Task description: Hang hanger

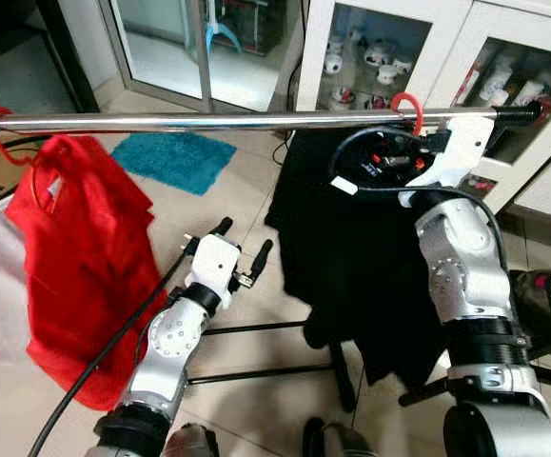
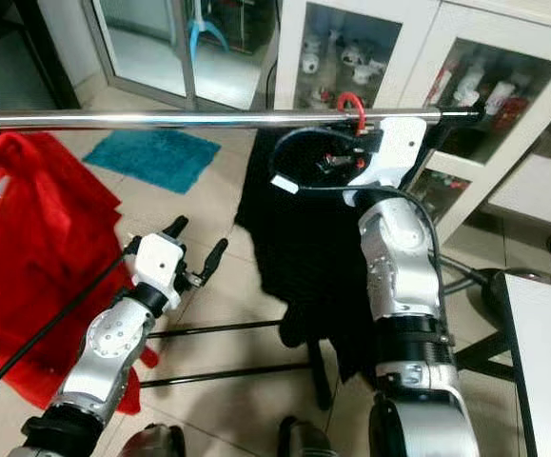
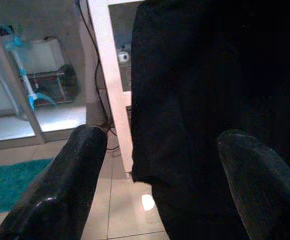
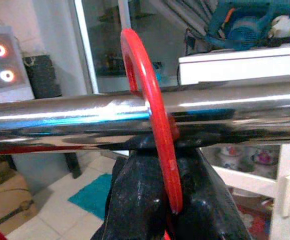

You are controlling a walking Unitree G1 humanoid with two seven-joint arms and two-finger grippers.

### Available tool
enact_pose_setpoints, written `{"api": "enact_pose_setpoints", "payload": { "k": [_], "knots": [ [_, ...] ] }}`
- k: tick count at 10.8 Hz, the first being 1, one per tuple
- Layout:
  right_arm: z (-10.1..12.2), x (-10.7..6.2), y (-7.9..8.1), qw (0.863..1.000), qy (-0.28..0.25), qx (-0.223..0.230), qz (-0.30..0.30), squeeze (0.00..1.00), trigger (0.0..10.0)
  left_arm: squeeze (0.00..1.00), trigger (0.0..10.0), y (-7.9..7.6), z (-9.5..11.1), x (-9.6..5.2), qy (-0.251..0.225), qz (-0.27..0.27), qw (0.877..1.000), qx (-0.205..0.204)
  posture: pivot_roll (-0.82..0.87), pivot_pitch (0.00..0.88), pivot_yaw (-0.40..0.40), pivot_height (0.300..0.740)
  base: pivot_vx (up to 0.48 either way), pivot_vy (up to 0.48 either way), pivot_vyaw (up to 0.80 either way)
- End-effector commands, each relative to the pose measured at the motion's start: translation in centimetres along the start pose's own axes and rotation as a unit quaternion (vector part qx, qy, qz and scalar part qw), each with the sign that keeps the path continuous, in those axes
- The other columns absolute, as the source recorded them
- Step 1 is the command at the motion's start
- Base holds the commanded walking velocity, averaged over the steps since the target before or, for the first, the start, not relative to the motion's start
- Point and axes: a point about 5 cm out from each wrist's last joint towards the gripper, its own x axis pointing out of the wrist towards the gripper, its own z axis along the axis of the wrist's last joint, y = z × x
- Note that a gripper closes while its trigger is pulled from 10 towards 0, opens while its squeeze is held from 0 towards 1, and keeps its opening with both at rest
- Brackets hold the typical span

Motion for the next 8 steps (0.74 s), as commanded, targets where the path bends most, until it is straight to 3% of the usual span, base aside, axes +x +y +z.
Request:
{"api": "enact_pose_setpoints", "payload": {
  "k": [1, 2, 3, 6, 7, 8],
  "knots": [
    [5.0, 1.2, 1.3, 0.992, -0.121, -0.031, 0.020, 0.00, 0.0, 0.00, 10.0, -0.5, -0.3, 0.1, 0.009, -0.012, 1.000, -0.002, -0.06, 0.104, -0.030, 0.740, 0.000, 0.000, 0.00],
    [4.6, 2.0, 0.4, 0.985, -0.120, 0.110, -0.052, 0.00, 0.0, 0.00, 10.0, -0.4, -0.3, 0.2, 0.009, -0.013, 1.000, -0.001, -0.06, 0.100, -0.031, 0.740, 0.000, 0.000, 0.00],
    [3.9, 2.1, 0.6, 0.975, -0.119, 0.176, -0.072, 0.00, 0.0, 0.00, 10.0, -0.5, -0.4, 0.3, 0.009, -0.012, 1.000, -0.001, -0.05, 0.097, -0.033, 0.740, 0.000, 0.000, 0.00],
    [2.3, 1.0, 1.8, 0.985, -0.104, 0.130, -0.057, 0.00, 0.0, 0.00, 10.0, -0.2, -0.6, -0.2, 0.013, -0.008, 1.000, 0.002, -0.03, 0.094, -0.034, 0.740, 0.000, 0.000, 0.00],
    [2.8, 0.7, 2.0, 0.990, -0.119, 0.067, -0.042, 0.00, 0.0, 0.00, 10.0, -0.2, -0.7, -0.2, 0.014, -0.007, 1.000, 0.003, -0.03, 0.094, -0.034, 0.740, 0.000, 0.000, 0.00],
    [3.0, 0.0, 2.4, 0.990, -0.132, -0.034, -0.024, 0.00, 0.0, 0.00, 10.0, -0.1, -0.7, -0.3, 0.015, -0.007, 1.000, 0.004, -0.03, 0.094, -0.035, 0.740, 0.000, 0.000, 0.00]
  ]
}}
